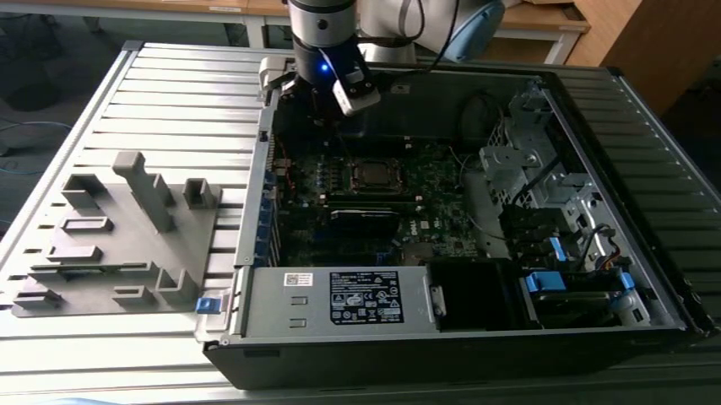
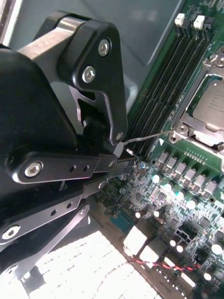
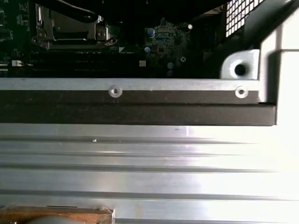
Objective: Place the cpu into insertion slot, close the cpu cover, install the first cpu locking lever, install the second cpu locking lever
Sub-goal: 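Install the first cpu locking lever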
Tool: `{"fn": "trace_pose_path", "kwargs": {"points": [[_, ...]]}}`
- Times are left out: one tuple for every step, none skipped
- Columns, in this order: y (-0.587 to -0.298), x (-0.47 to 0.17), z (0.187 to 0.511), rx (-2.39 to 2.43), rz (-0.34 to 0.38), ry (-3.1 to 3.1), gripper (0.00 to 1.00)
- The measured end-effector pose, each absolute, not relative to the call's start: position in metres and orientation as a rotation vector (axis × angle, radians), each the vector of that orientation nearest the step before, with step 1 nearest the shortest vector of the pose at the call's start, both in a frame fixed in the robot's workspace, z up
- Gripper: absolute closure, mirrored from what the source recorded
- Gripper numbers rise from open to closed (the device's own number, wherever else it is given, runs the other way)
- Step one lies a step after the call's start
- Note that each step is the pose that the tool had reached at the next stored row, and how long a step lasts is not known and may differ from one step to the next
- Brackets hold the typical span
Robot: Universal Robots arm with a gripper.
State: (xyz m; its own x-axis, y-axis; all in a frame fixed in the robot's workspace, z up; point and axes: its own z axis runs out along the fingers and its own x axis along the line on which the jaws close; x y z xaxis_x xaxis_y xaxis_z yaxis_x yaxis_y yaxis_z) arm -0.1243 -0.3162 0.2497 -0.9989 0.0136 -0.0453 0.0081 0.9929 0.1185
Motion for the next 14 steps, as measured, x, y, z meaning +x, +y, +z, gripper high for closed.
{"fn": "trace_pose_path", "kwargs": {"points": [[-0.316, -0.122, 0.25, 0.017, 0.183, 3.09, 0.89], [-0.316, -0.12, 0.25, 0.018, 0.183, 3.09, 0.89], [-0.316, -0.118, 0.25, 0.019, 0.183, 3.09, 0.89], [-0.316, -0.116, 0.25, 0.02, 0.183, 3.09, 0.89], [-0.316, -0.113, 0.25, 0.021, 0.183, 3.09, 0.89], [-0.316, -0.111, 0.25, 0.022, 0.183, 3.09, 0.89], [-0.316, -0.109, 0.25, 0.022, 0.183, 3.09, 0.89], [-0.316, -0.107, 0.25, 0.023, 0.183, 3.09, 0.89], [-0.316, -0.104, 0.25, 0.024, 0.183, 3.09, 0.89], [-0.316, -0.102, 0.25, 0.025, 0.183, 3.09, 0.89], [-0.316, -0.099, 0.25, 0.026, 0.183, 3.09, 0.89], [-0.316, -0.097, 0.25, 0.027, 0.183, 3.09, 0.89], [-0.316, -0.095, 0.25, 0.027, 0.183, 3.09, 0.89], [-0.316, -0.093, 0.25, 0.028, 0.183, 3.09, 0.89]]}}
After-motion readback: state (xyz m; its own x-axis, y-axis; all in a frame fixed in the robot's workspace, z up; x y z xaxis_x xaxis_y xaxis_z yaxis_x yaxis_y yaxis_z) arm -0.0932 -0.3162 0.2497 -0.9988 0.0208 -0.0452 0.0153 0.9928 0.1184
